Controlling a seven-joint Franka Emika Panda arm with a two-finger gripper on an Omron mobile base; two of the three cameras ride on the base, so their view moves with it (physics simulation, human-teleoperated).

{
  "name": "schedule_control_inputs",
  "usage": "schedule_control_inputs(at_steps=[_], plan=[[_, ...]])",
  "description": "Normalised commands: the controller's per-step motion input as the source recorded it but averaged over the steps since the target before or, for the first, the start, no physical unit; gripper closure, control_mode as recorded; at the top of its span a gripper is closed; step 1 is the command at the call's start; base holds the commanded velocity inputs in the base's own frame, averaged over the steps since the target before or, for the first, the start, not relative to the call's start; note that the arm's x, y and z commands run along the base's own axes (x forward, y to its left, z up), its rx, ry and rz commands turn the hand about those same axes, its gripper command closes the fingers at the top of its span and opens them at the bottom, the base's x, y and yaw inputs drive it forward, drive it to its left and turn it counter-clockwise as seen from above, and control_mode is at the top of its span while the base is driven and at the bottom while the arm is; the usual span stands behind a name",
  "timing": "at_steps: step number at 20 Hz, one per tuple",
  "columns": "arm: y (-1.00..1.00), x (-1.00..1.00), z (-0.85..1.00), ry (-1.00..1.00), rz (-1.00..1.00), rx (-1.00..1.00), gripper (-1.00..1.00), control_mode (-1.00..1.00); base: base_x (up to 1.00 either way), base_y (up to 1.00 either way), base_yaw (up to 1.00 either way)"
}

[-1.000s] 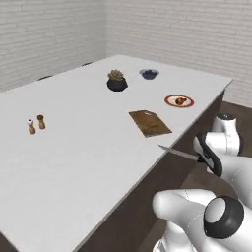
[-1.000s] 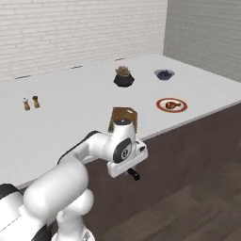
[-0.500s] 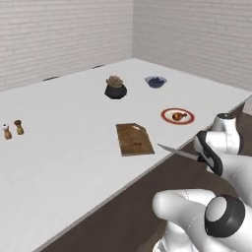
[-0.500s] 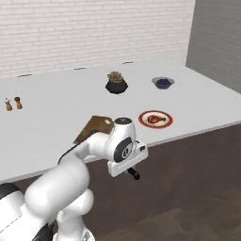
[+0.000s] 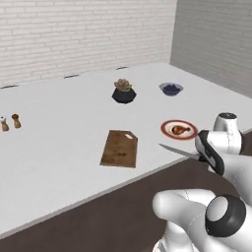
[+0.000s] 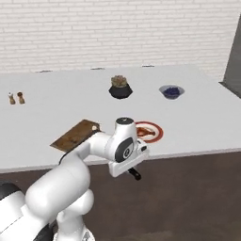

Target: Pick up the knife from the drawer and place it on the cutting board. Then place the meat from the plate to the cutting board.

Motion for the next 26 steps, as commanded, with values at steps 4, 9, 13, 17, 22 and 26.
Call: schedule_control_inputs(at_steps=[4,9,13,17,22,26], plan=[[0.0,0.0,0.0,0.0,0.0,0.0,1.0,1.0,0.0,-0.21,0.36],[0.0,0.0,0.0,0.0,0.0,0.0,1.0,1.0,0.11,-0.02,0.22],[0.0,0.0,0.0,0.0,0.0,0.0,1.0,1.0,0.18,0.0,0.2],[0.0,0.52,0.0,0.0,0.27,0.0,1.0,-1.0,0.0,0.0,0.0],[0.02,0.96,0.05,0.0,0.52,0.0,1.0,-1.0,0.0,0.0,0.0],[0.14,1.0,0.03,-0.03,0.54,0.0,1.0,-1.0,0.0,0.0,0.0]])
